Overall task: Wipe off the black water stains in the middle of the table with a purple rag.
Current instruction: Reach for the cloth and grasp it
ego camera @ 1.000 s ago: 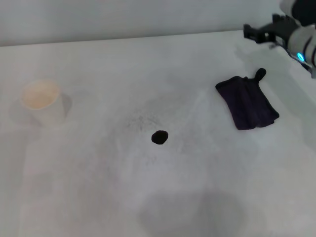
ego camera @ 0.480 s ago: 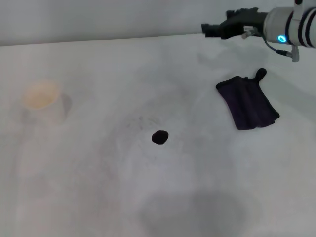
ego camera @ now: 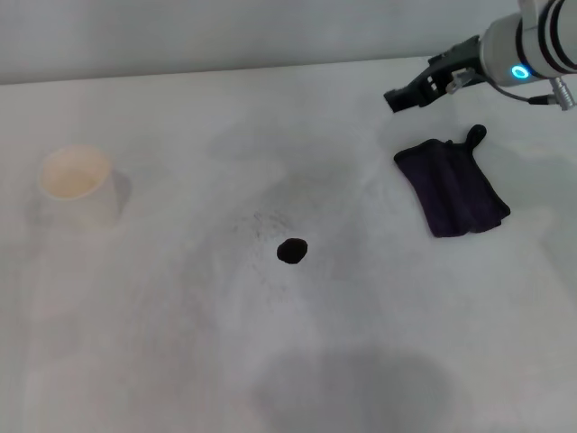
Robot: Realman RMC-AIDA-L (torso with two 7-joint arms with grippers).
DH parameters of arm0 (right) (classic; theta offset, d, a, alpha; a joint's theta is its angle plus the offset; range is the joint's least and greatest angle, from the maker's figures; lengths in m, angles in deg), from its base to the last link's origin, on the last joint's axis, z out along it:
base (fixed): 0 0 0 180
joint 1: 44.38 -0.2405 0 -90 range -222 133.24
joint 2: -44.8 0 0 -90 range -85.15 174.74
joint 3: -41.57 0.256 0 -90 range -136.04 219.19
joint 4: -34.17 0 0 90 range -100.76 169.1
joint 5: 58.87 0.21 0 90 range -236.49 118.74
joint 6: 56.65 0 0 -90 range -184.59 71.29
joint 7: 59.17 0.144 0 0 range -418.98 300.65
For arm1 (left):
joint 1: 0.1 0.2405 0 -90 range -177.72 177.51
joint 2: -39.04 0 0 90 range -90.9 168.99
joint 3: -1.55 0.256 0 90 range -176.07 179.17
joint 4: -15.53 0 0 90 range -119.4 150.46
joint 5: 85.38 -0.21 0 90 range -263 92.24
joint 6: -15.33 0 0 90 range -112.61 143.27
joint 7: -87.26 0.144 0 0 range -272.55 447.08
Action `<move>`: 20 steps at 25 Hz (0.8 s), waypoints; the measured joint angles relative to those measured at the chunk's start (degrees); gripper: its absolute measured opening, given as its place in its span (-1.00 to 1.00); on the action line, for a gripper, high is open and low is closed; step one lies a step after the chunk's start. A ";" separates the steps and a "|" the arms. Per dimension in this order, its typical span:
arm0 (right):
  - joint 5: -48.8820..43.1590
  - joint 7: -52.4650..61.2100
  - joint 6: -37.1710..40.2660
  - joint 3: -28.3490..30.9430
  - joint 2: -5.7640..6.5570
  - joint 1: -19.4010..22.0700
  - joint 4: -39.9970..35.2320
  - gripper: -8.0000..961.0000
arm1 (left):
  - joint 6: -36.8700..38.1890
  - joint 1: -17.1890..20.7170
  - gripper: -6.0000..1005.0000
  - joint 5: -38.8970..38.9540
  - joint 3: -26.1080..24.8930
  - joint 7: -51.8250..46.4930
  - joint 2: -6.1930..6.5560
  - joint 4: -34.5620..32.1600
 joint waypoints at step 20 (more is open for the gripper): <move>-8.34 12.65 -10.70 -3.15 -0.07 0.03 3.08 0.79 | 3.11 -2.70 0.78 -0.09 0.02 0.00 -0.09 -0.26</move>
